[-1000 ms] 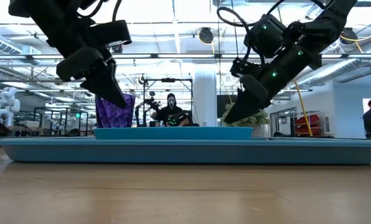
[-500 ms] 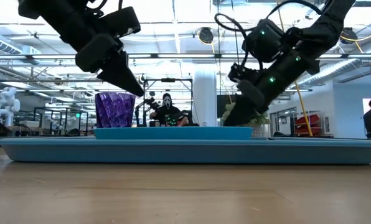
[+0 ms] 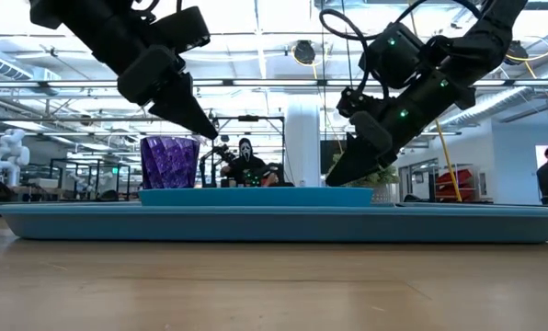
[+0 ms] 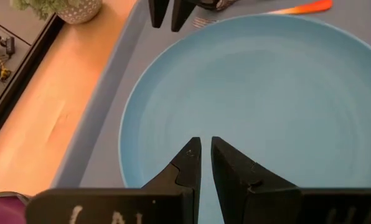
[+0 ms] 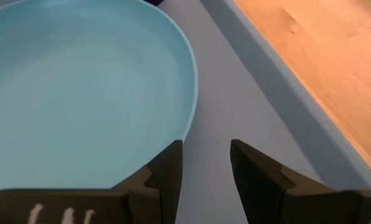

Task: Pick and place plate/cup/fork/spoon on tray
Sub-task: Adjust the blue plate

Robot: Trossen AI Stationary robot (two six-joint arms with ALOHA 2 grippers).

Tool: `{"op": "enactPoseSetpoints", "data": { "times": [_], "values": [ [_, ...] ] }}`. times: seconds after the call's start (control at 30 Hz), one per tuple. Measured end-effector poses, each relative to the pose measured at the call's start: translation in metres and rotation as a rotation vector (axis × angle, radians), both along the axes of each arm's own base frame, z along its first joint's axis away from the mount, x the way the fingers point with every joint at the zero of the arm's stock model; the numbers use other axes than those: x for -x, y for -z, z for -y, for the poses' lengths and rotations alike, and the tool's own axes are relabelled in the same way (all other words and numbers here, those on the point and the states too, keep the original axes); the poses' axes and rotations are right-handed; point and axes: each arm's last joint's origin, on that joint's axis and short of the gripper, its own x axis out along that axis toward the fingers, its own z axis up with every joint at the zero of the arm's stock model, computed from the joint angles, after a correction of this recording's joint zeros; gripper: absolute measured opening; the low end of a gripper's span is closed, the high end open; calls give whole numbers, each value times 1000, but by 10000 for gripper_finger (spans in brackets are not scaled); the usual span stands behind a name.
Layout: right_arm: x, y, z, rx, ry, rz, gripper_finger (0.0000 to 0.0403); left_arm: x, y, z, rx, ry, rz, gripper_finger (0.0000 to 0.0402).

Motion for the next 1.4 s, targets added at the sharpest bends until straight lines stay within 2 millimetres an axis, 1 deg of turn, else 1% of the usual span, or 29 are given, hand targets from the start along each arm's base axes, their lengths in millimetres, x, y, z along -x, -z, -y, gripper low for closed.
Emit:
{"op": "enactPoseSetpoints", "data": {
  "times": [0.17,0.57,0.83,1.2,1.4],
  "values": [
    [0,0,-2,8,17,-3,130,0,0,0,0,1,5,42],
    [-4,18,-1,-25,47,-36,130,0,0,0,-1,3,2,42],
    [-6,17,-2,-40,50,-7,130,0,0,0,-5,6,-2,42],
    [-4,20,-17,-57,10,-53,130,0,0,0,-6,6,-5,42],
    [-3,18,-18,-53,11,-59,130,1,1,0,-7,5,-10,42]
  ]
}}
